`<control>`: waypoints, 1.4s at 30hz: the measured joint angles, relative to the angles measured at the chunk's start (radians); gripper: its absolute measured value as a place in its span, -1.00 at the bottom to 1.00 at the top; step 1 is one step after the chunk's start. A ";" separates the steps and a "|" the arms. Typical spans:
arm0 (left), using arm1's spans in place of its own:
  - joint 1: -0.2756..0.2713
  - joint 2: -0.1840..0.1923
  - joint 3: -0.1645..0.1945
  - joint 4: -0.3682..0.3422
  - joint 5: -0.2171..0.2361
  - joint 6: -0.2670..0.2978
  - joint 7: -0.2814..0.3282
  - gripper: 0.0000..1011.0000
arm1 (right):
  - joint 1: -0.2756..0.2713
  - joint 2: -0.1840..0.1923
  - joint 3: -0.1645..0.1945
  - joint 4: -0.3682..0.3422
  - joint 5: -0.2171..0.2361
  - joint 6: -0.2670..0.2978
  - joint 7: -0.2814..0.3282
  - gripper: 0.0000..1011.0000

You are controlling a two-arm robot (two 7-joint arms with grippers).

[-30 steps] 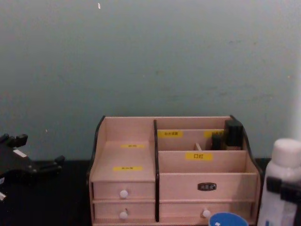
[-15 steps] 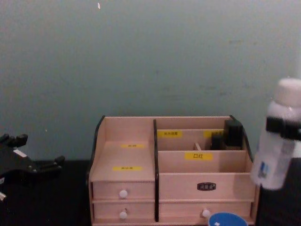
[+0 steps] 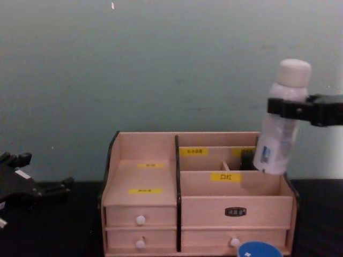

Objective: Pick up the facial cleanser and watermelon frost from the table and place them into the tiered storage box.

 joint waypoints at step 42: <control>0.000 0.000 0.000 0.000 0.000 0.000 0.000 0.98 | 0.373 -0.203 -0.171 0.476 -0.033 0.011 0.079 0.17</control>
